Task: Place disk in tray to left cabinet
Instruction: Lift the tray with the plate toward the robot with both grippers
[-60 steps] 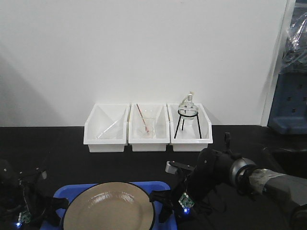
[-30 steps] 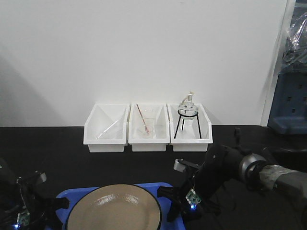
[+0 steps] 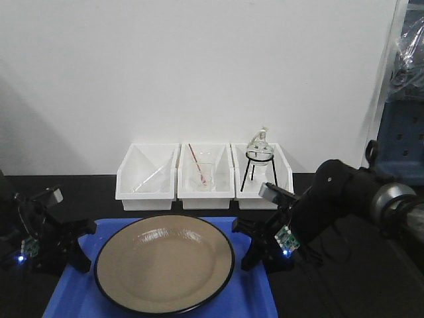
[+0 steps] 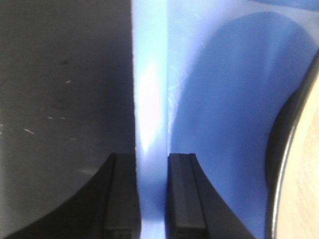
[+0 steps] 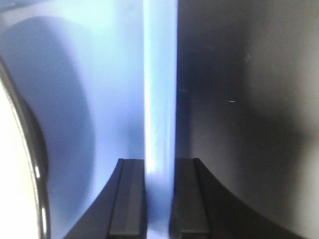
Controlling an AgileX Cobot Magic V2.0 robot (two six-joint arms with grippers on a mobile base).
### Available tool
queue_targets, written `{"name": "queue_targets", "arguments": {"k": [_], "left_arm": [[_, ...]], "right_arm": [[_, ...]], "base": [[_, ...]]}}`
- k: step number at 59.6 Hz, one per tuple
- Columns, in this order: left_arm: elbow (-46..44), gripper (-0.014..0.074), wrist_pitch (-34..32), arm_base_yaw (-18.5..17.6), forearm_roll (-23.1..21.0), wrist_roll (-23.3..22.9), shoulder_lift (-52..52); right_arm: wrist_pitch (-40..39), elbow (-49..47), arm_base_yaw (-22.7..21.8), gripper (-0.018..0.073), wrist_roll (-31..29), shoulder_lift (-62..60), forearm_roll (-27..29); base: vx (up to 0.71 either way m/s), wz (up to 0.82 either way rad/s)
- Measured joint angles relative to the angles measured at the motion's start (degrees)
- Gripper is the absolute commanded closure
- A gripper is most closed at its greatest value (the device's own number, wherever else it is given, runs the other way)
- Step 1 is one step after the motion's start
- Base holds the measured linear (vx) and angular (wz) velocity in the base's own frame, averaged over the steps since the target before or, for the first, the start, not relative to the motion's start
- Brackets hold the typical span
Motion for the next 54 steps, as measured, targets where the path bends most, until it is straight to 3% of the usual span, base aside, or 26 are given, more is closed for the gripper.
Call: {"name": "queue_targets", "arguments": {"k": [8,26,54], "left_arm": [[-5.52,0.0597,4.15,0.00,-0.62,-3.37,-0.01],[-11.39,0.0597,5.47,-0.10,-6.83,-8.68,-1.86],[-11.45,0.0597,5.75,-0.27,-10.00,-11.81,-5.58]], "right_arm": [[1.77,0.00,-1.73,0.0564,0.75,-3.15,2.28],[5.36,0.00,-6.29,0.0564,0.98,-8.53,7.41],[11.73,-8.16,-7.22,0.0564,3.66,-8.82,5.44]], "base": [[0.00,0.00],[0.00,0.00],[0.00,0.00]]}}
